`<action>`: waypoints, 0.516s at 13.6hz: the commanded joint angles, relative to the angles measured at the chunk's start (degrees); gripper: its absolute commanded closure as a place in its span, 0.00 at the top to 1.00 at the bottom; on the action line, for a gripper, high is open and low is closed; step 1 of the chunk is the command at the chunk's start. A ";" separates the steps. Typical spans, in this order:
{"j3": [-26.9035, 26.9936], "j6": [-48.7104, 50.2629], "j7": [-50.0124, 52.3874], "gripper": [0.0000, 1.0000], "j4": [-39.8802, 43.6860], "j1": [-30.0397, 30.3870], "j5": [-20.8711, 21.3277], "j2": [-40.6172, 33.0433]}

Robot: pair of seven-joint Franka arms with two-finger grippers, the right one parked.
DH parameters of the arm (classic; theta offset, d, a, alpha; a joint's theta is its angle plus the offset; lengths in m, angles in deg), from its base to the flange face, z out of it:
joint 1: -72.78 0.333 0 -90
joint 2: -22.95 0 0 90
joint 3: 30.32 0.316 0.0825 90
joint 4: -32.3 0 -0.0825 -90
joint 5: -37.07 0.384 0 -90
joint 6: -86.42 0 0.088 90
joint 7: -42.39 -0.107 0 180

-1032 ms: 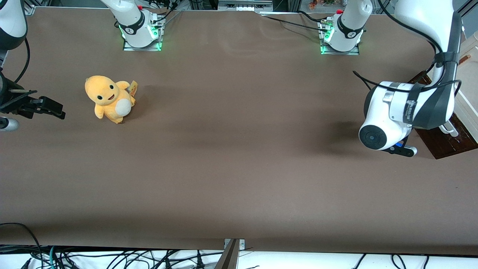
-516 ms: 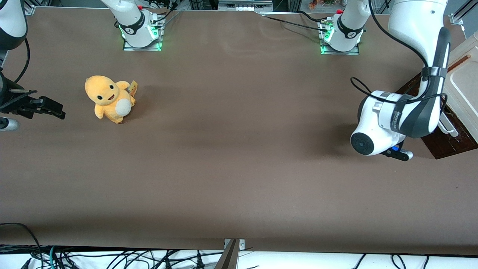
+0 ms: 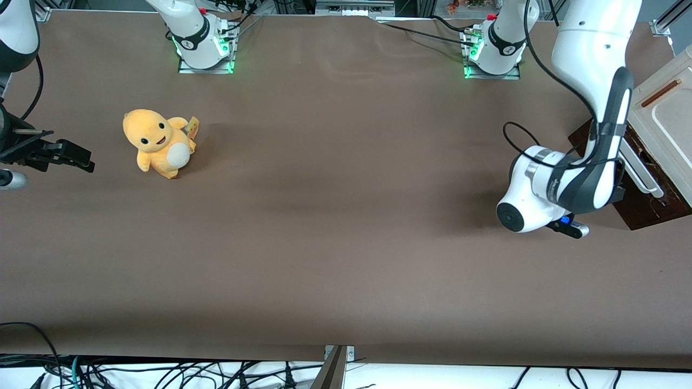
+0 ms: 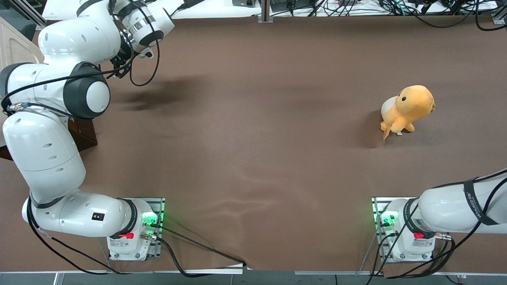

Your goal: Open lower drawer with left arm only

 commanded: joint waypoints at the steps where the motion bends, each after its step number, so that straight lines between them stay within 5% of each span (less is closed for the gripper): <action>1: 0.51 1.33 4.85 1.00 1.72 -0.05 4.01 3.06; 7: 3.14 1.33 11.73 1.00 1.72 0.04 5.61 5.61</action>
